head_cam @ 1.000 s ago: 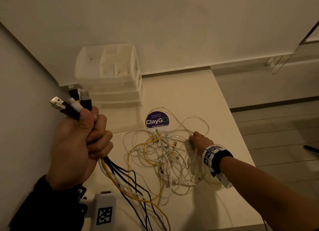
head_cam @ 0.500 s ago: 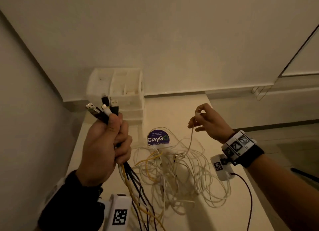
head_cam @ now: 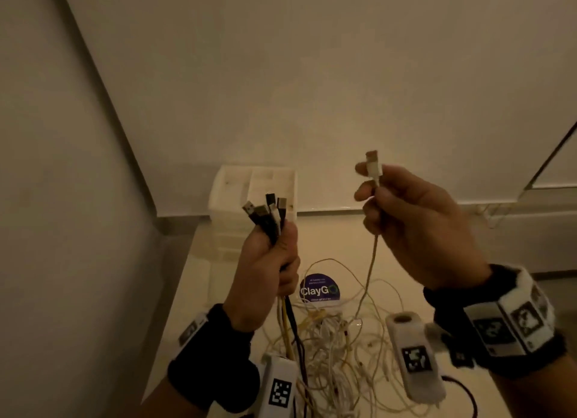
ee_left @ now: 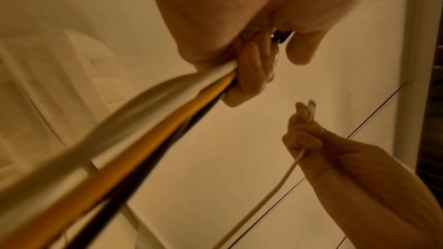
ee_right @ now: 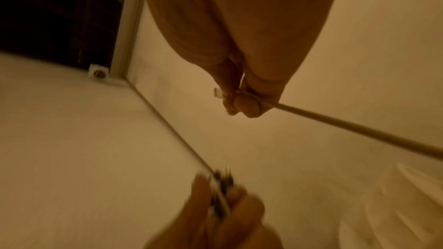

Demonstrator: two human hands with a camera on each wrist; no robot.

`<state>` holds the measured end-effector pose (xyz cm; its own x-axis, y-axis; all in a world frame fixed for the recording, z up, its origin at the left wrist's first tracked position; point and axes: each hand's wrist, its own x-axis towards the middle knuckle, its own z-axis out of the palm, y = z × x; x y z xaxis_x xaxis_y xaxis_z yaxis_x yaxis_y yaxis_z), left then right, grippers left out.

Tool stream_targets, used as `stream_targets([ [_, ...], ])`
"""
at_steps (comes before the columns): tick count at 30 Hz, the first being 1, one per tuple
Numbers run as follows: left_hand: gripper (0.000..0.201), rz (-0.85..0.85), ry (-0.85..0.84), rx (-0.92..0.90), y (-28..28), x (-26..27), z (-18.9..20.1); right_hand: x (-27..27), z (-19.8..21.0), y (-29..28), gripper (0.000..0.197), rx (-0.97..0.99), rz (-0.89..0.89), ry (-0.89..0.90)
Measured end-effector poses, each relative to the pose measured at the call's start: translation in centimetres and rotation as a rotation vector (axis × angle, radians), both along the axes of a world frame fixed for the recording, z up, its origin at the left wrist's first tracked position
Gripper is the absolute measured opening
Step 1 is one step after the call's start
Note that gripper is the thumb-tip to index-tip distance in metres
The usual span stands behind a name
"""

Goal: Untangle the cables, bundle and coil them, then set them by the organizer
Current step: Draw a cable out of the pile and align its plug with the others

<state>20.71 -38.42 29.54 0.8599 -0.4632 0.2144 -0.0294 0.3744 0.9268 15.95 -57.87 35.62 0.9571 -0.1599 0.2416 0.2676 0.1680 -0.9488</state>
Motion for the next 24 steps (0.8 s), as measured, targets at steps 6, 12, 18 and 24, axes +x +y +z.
stream_targets([
  [6,0.029,-0.009,-0.043,0.094,0.2,-1.2,-0.1,-2.1,-4.9,7.3,0.01,-0.062,-0.161,0.051],
  [12,0.031,0.036,0.008,0.199,0.0,-2.4,-0.7,-2.4,-6.0,9.6,0.024,-0.051,-0.232,0.075],
  [18,0.034,-0.015,-0.015,0.202,0.3,-2.9,-1.4,-3.2,-7.0,9.4,0.02,-0.356,-0.282,0.059],
  [24,0.05,0.235,-0.033,0.068,1.6,-0.5,-0.6,-4.5,-9.6,7.7,0.014,-0.548,-0.065,0.04],
])
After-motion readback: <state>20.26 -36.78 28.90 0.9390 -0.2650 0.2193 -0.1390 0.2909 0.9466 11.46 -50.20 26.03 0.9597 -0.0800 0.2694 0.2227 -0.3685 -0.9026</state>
